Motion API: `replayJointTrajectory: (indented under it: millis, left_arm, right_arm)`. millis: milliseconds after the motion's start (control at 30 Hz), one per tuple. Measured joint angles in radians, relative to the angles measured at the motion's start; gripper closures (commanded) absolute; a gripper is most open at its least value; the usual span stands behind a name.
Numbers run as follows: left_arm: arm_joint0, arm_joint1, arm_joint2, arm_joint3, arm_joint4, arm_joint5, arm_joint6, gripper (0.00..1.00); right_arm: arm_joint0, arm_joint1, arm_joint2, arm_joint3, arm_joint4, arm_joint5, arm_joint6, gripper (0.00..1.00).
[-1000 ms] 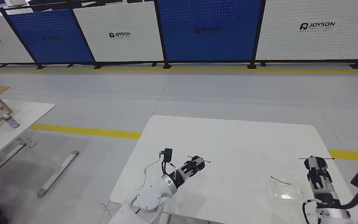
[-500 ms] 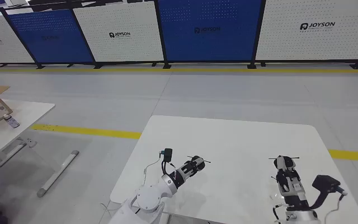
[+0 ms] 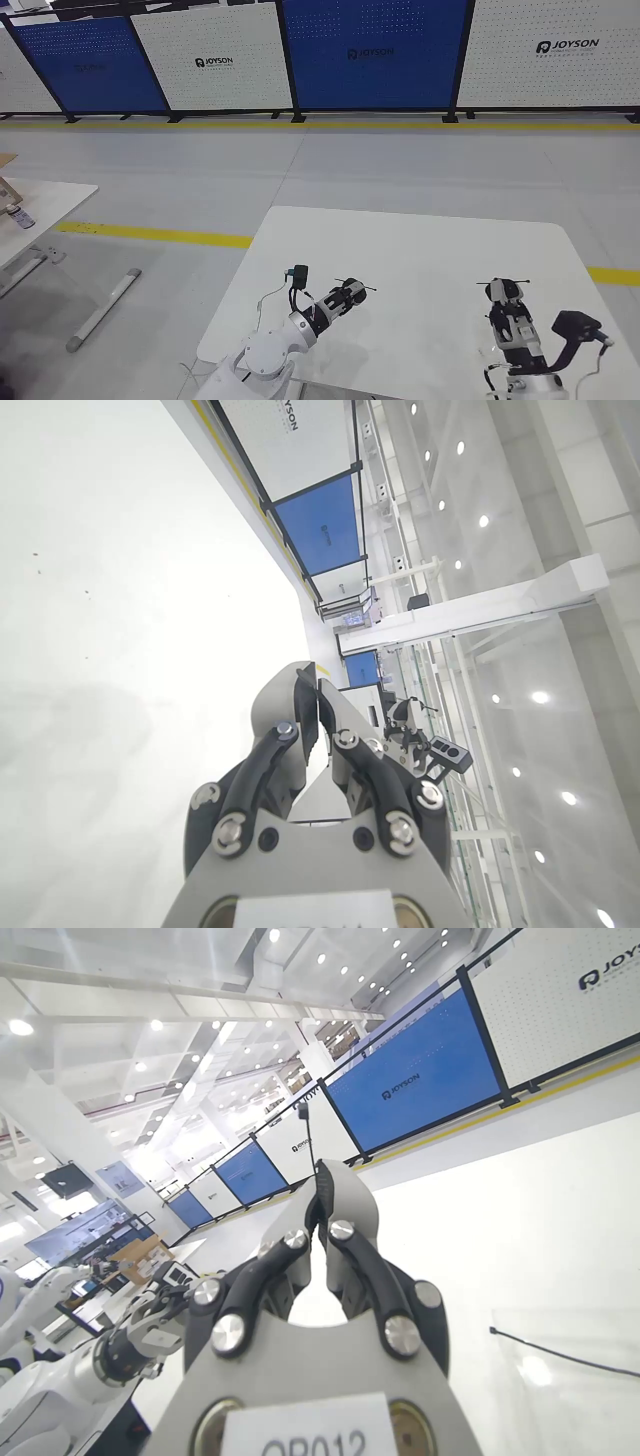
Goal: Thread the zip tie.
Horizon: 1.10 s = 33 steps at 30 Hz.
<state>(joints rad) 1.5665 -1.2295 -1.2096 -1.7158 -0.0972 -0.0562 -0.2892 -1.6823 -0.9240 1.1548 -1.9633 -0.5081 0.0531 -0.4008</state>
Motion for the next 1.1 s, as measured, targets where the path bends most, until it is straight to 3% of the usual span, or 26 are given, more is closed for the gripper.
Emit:
replayJointTrajectory:
  millis: [133,233,433,600,867,1100]
  left_arm:
    - [0.000,0.000,0.000,0.000,0.000,0.000,0.000,1.00]
    - [0.000,0.000,0.000,0.000,0.000,0.000,0.000,1.00]
    - [0.000,0.000,0.000,0.000,0.000,0.000,0.000,1.00]
    - [0.000,0.000,0.000,0.000,0.000,0.000,0.000,1.00]
    - [0.000,0.000,0.000,0.000,0.000,0.000,0.000,1.00]
    - [0.000,0.000,0.000,0.000,0.000,0.000,0.000,1.00]
  right_arm:
    - [-0.017,-0.010,-0.007,0.006,0.071,-0.082,0.022,1.00]
    - [-0.032,-0.020,-0.036,0.026,0.057,-0.108,0.007,1.00]
    - [-0.056,-0.039,-0.084,0.026,0.003,-0.111,-0.054,1.00]
    - [-0.081,-0.044,-0.054,0.004,-0.033,-0.055,-0.113,1.00]
    - [-0.078,-0.045,-0.053,0.006,-0.029,-0.056,-0.108,1.00]
    - [-0.070,-0.065,0.029,0.023,0.146,-0.096,-0.197,1.00]
